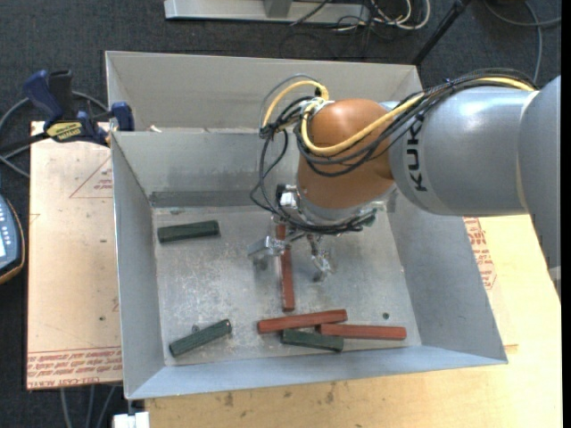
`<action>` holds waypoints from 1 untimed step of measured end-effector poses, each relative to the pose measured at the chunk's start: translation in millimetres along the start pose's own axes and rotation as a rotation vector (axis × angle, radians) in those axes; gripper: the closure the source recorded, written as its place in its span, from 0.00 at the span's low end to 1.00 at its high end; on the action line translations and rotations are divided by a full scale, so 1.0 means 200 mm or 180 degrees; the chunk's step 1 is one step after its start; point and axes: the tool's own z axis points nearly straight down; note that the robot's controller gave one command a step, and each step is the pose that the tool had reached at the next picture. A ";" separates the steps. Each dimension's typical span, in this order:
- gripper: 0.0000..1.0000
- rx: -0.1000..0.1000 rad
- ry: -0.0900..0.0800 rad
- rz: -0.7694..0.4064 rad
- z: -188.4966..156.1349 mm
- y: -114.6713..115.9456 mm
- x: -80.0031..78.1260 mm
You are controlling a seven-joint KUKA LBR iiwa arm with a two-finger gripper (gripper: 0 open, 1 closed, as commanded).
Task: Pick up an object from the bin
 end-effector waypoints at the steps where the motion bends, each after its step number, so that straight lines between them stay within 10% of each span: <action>1: 1.00 -0.0002 0.0001 0.0001 0.00 0.00 0.00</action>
Offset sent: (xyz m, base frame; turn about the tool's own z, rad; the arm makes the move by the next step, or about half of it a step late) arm 0.0000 0.0000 0.0000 0.0000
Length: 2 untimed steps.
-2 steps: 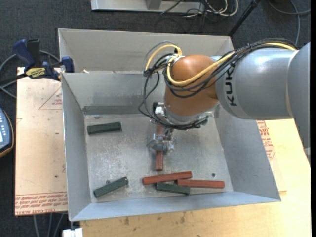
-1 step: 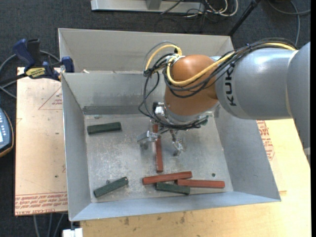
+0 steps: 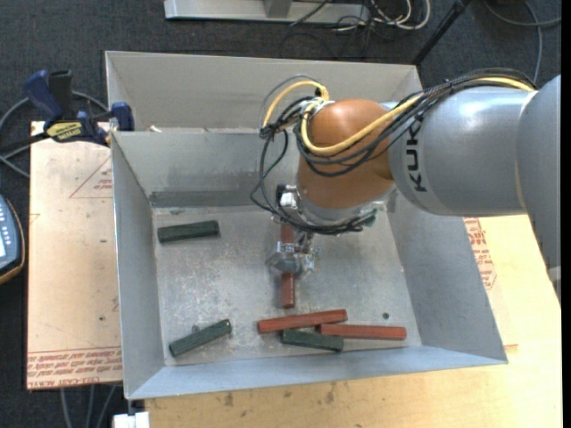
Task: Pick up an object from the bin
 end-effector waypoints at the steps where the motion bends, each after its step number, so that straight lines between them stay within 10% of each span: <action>1: 0.00 0.0000 0.0000 0.0000 0.00 0.00 0.00; 2: 1.00 0.0000 0.0000 -0.0001 0.00 0.00 0.00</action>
Offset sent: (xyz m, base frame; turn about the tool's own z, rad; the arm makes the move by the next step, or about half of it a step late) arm 0.0000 0.0000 0.0000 0.0000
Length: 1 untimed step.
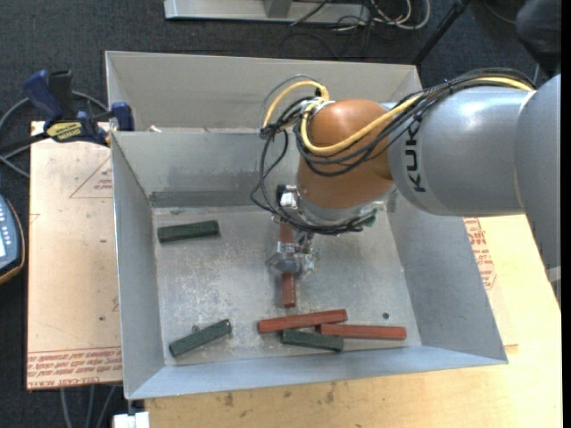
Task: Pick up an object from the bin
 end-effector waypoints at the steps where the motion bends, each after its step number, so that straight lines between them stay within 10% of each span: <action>1: 0.00 0.0001 -0.0001 0.0001 0.00 0.00 0.00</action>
Offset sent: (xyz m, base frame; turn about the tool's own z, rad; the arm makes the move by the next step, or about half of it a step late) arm 0.0000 0.0000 0.0000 0.0000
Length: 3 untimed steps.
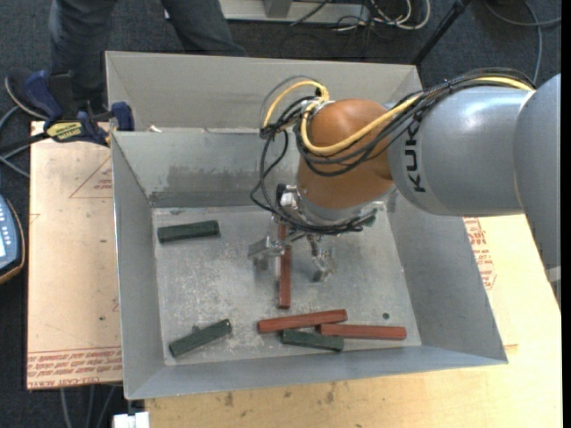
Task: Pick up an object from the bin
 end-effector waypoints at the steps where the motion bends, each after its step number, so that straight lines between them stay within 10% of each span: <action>1: 1.00 -0.0001 0.0000 0.0000 0.00 0.00 0.00; 2: 0.00 0.0000 0.0000 0.0000 0.00 0.00 0.00; 3: 1.00 -0.0001 0.0000 0.0000 0.00 0.00 0.00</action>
Offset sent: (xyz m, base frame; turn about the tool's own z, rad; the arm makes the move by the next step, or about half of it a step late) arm 0.0000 0.0000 0.0000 0.0000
